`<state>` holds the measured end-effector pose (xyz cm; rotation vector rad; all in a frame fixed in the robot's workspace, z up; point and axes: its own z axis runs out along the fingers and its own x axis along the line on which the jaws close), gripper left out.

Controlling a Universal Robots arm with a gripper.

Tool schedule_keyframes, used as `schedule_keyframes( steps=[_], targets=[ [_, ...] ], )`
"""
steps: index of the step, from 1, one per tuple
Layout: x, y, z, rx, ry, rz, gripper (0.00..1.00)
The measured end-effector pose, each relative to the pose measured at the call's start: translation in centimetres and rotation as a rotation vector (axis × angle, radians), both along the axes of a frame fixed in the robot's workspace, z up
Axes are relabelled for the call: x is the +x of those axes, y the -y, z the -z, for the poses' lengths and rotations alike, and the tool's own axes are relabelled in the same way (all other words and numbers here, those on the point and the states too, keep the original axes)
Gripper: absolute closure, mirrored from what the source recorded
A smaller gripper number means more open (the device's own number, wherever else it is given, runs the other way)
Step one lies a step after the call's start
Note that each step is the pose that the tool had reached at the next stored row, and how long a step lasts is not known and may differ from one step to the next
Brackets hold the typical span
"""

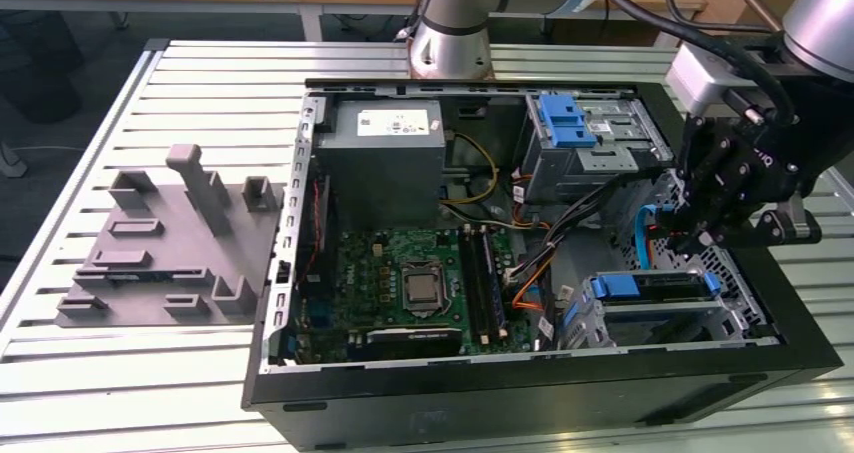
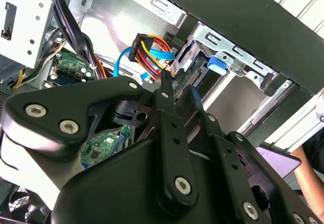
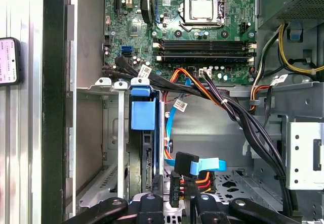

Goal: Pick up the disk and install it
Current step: 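Insert the first disk wire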

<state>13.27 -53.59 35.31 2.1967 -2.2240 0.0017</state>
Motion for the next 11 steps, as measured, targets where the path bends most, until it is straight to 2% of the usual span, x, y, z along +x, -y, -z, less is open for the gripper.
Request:
schedule_keyframes(
  steps=[11],
  targets=[
    [0.00, 0.00, 0.08, -0.0029, 0.0000, 0.000, 0.71]
  ],
)
